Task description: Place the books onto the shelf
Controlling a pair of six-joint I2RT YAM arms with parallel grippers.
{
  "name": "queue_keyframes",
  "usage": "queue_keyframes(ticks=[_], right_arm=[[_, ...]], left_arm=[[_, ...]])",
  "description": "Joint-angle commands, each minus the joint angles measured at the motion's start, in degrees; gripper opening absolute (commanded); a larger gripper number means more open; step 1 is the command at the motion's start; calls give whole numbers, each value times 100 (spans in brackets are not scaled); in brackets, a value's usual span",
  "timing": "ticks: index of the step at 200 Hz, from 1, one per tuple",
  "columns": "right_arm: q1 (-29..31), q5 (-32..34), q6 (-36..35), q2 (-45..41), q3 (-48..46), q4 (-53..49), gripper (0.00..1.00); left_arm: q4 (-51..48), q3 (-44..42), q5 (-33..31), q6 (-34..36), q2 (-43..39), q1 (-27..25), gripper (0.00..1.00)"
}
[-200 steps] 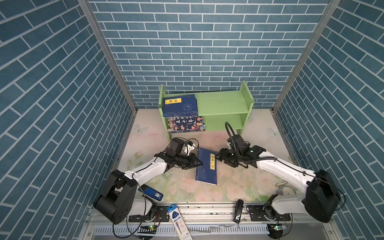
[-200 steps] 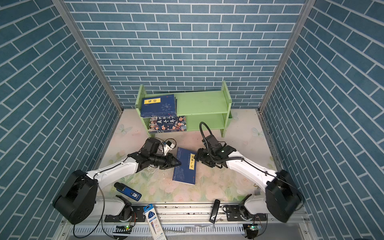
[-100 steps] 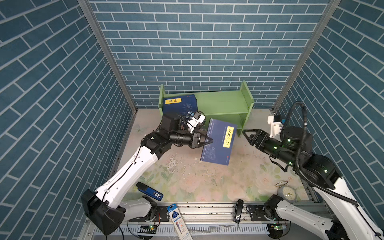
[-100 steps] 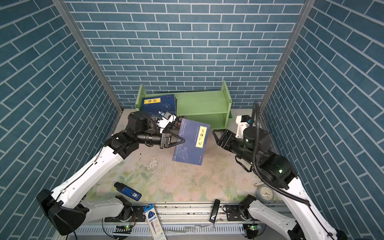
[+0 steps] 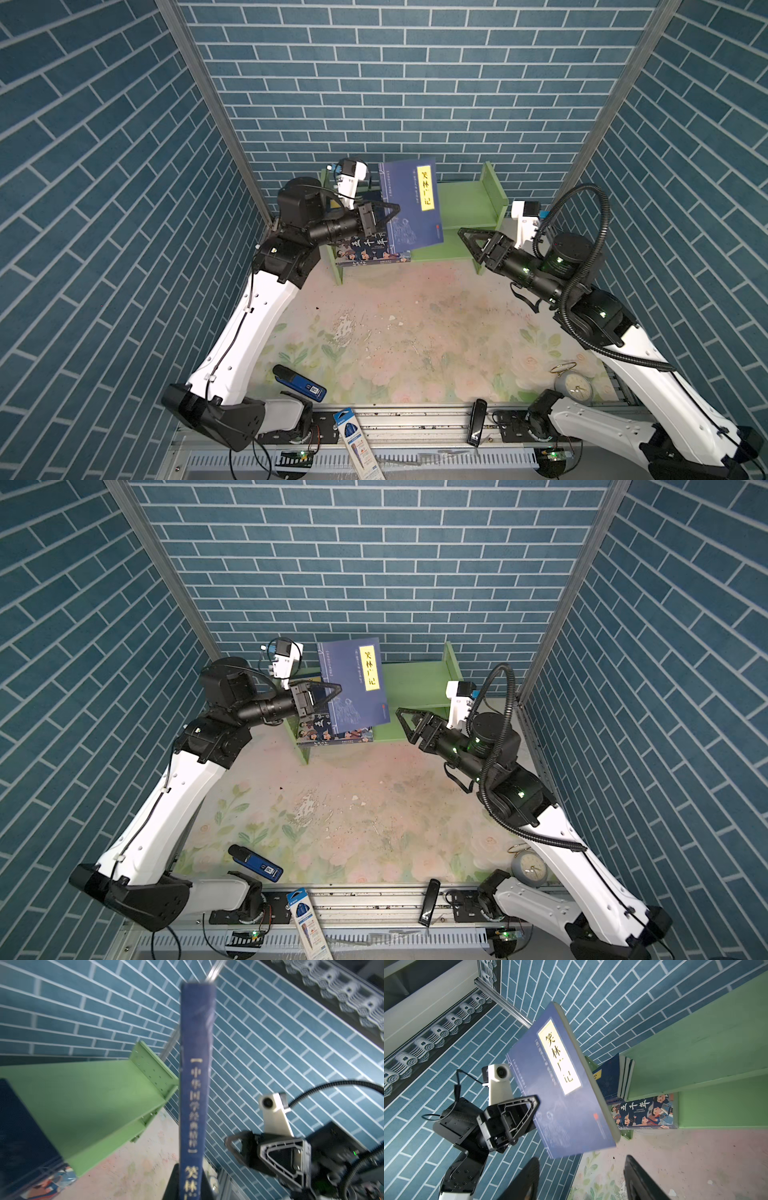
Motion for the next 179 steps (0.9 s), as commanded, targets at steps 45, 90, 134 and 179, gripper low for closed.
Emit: queue_keyframes(ticks=[45, 90, 134, 179], right_arm=[[164, -579, 1128, 1571, -353, 3502, 66], [244, -825, 1503, 2751, 483, 4307, 66], [256, -916, 2033, 3418, 750, 5077, 66], [276, -975, 2299, 3872, 1051, 5388, 65]], left_arm=[[1801, -262, -602, -1678, -188, 930, 3], [2256, -761, -754, -2495, -280, 1105, 3], [2803, -1168, -872, -3371, -237, 1171, 3], [2918, -1240, -914, -3487, -263, 1206, 3]])
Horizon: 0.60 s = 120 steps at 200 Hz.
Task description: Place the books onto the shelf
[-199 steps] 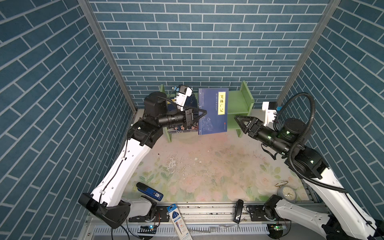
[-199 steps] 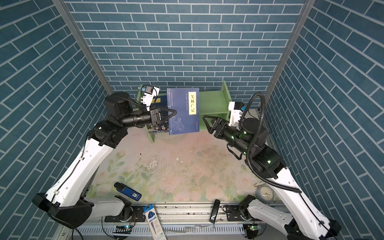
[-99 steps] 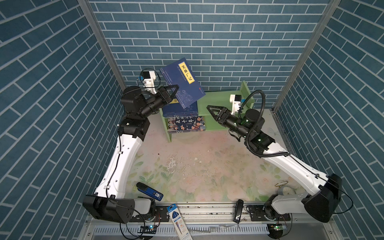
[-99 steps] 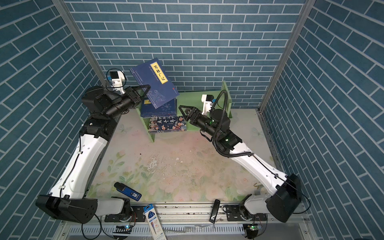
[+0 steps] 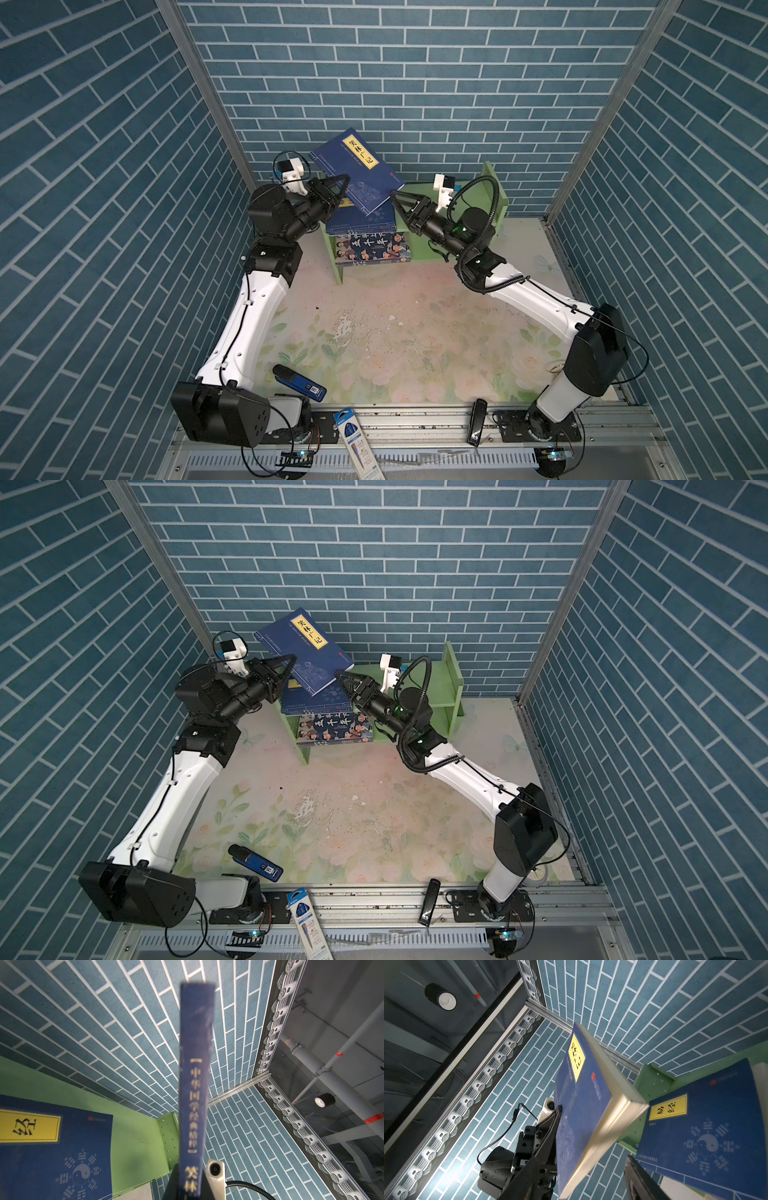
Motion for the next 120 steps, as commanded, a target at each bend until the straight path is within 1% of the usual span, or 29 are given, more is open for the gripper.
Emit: queue_keyframes(ticks=[1, 21, 86, 111, 120], right_arm=[[32, -118, 356, 199, 263, 492, 65], [39, -131, 418, 329, 406, 514, 65], [50, -156, 707, 803, 906, 811, 65], [46, -175, 788, 962, 1107, 807, 62], [64, -182, 779, 998, 1171, 703, 60]], left_arm=[[539, -14, -47, -194, -132, 63, 3], [572, 4, -83, -325, -121, 105, 3], [555, -187, -100, -327, -149, 107, 3], [610, -246, -74, -337, -173, 107, 3], [572, -283, -73, -336, -196, 107, 3]])
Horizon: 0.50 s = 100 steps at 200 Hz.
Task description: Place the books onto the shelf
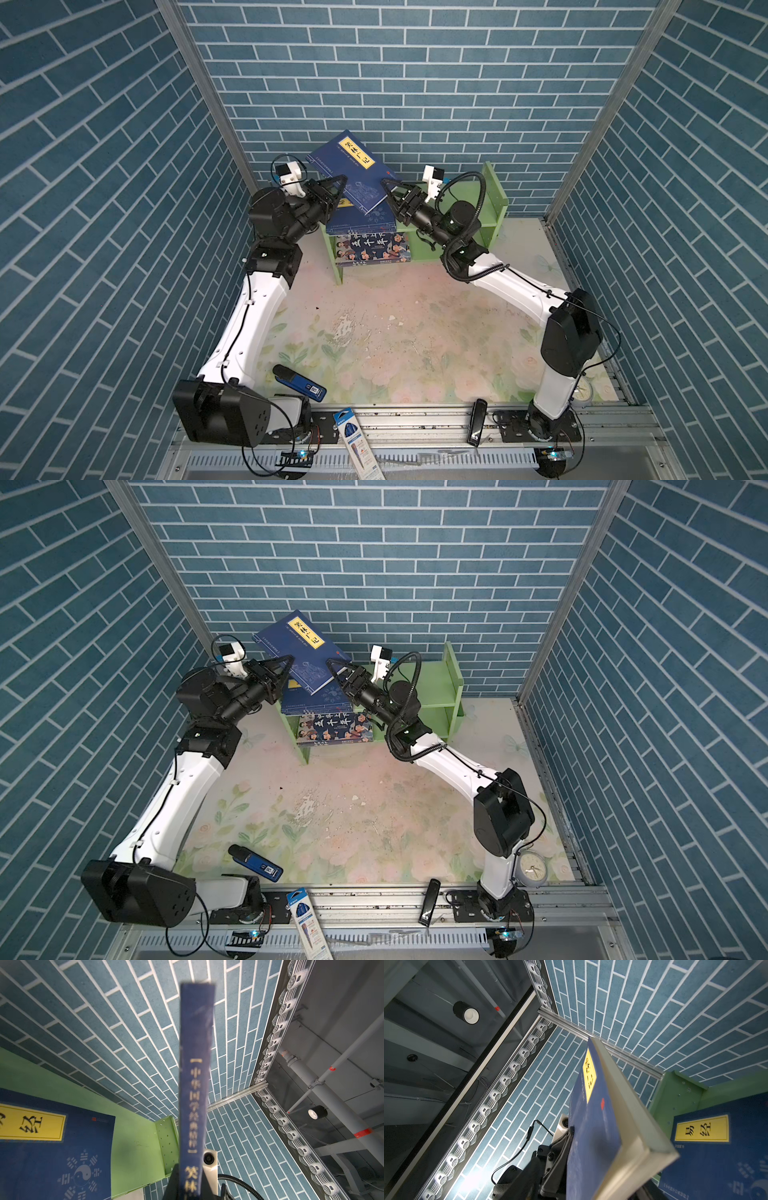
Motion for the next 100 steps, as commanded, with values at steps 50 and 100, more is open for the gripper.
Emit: queue_keyframes(ticks=[50, 100], right_arm=[[33, -237, 108, 241, 495, -144, 21], [-58, -613, -220, 191, 852, -1081, 2]], left_arm=[[153, -212, 34, -17, -288, 33, 8], [-359, -240, 39, 146, -356, 50, 47]])
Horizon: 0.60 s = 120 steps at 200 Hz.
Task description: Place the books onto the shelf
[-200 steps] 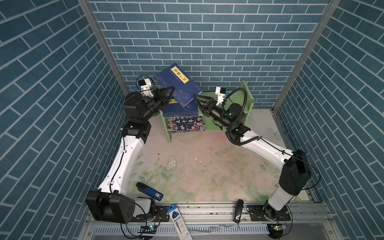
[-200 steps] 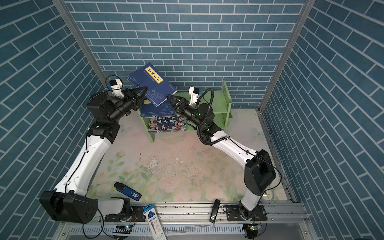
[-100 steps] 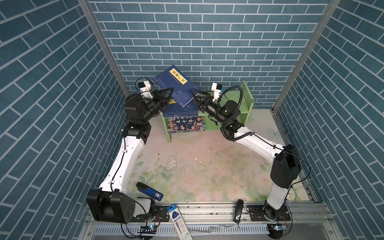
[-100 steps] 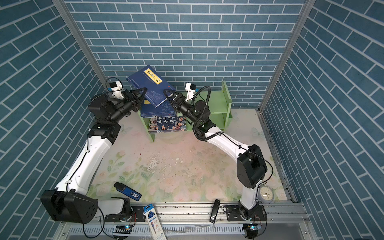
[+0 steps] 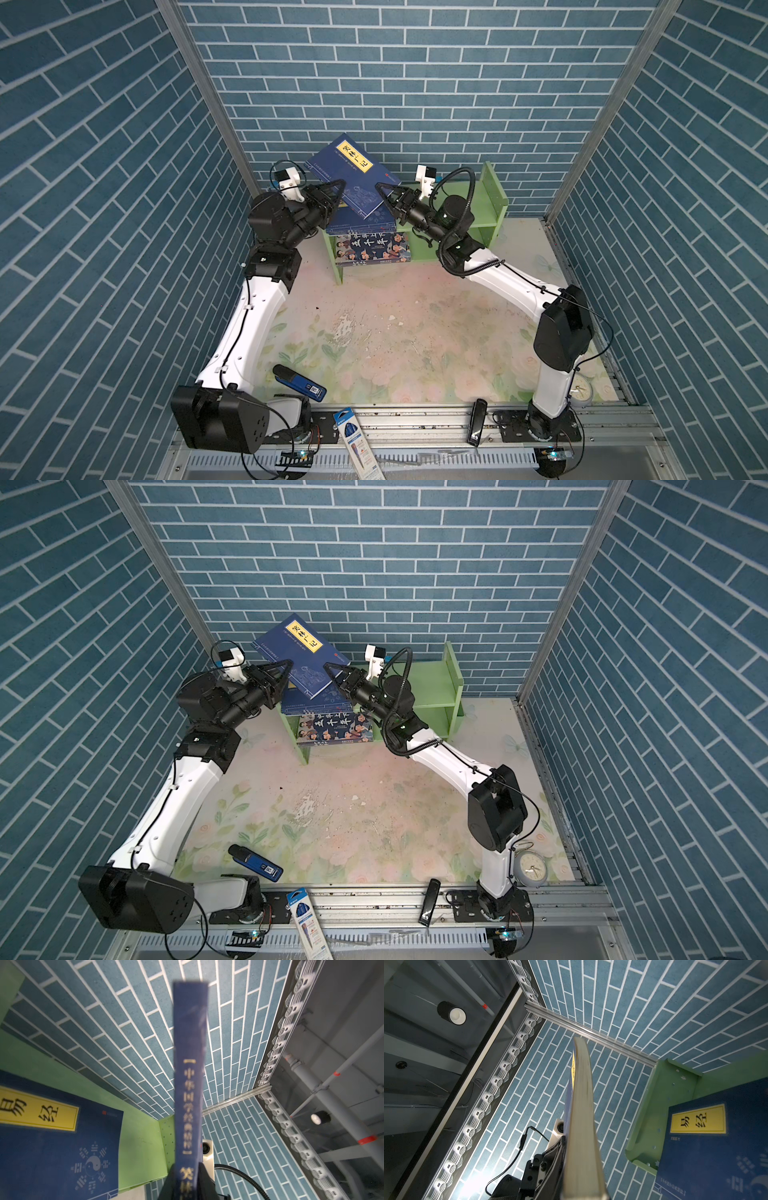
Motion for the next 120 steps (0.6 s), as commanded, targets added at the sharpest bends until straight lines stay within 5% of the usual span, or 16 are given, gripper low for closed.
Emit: queue_keyframes(ticks=[1, 29, 80, 120], right_arm=[[-48, -358, -305, -38, 359, -403, 2], [-270, -655, -542, -230, 437, -1159, 2], [-858, -1432, -1015, -633, 431, -2383, 3], [-1110, -2196, -1855, -395, 1363, -4248, 4]], left_arm=[[-254, -6, 76, 161, -175, 26, 48], [-835, 29, 282, 333, -263, 152, 69], [-1740, 201, 794, 655, -447, 423, 76], [-1901, 279, 1053, 825, -494, 554, 77]])
